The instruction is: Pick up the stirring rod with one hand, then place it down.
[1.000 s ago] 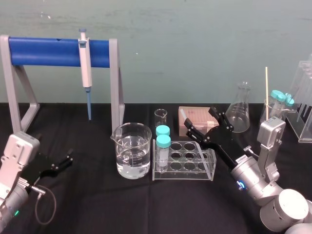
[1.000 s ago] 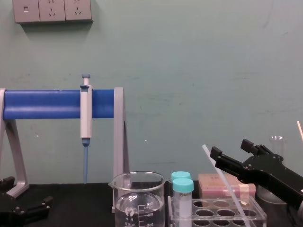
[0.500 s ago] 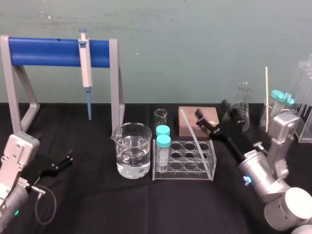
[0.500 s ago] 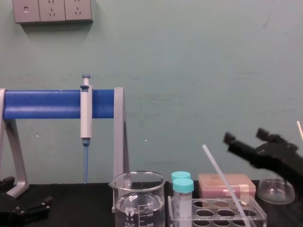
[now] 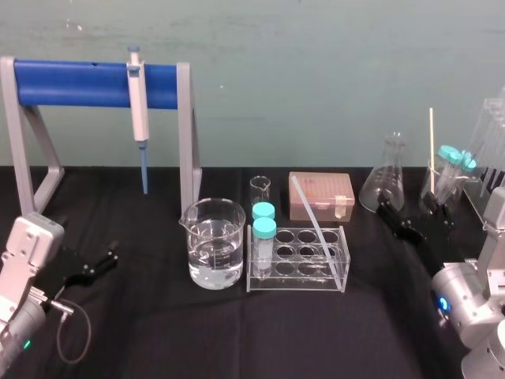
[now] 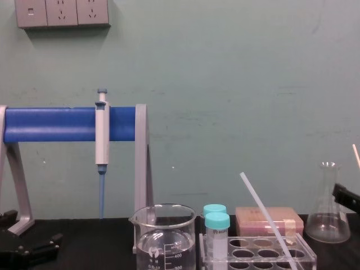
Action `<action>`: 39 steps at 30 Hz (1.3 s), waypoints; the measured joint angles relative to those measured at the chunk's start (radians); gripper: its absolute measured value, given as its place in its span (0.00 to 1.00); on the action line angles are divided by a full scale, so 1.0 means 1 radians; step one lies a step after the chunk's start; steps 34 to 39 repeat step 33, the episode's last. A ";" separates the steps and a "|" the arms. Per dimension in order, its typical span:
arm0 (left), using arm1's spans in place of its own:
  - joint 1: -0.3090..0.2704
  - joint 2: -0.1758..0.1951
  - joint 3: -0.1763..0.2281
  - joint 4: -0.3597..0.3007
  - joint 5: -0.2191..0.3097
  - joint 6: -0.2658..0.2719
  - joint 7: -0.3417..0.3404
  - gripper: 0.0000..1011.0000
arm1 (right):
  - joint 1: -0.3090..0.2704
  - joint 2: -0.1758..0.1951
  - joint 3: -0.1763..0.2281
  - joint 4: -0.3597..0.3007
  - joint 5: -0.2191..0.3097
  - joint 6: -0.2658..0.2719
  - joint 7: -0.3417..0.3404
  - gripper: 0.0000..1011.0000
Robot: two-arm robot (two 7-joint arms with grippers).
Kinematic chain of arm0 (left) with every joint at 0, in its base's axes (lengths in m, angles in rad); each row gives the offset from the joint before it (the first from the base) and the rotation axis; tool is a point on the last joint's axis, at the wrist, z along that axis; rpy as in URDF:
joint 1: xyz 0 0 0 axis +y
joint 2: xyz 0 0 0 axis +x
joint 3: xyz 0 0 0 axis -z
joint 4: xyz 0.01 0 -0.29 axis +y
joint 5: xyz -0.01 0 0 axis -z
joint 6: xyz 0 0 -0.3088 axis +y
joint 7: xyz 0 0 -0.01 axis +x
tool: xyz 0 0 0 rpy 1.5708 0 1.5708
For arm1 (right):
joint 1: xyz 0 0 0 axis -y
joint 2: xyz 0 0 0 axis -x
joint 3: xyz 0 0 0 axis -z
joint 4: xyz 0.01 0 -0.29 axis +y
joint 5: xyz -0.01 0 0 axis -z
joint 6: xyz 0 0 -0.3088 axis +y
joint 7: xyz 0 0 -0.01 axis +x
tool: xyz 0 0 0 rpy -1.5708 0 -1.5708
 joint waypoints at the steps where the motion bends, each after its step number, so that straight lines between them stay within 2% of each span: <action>1: 0.000 0.000 0.000 0.000 0.000 0.000 0.000 0.99 | -0.004 0.001 0.003 -0.005 0.000 0.009 -0.003 0.99; 6: 0.000 0.000 0.000 0.000 0.000 0.000 0.000 0.99 | -0.019 0.004 0.015 -0.017 0.001 0.041 0.001 0.99; 39: 0.000 0.000 0.000 0.000 0.000 0.000 0.000 0.99 | -0.018 0.003 0.014 -0.017 0.002 0.039 0.006 0.99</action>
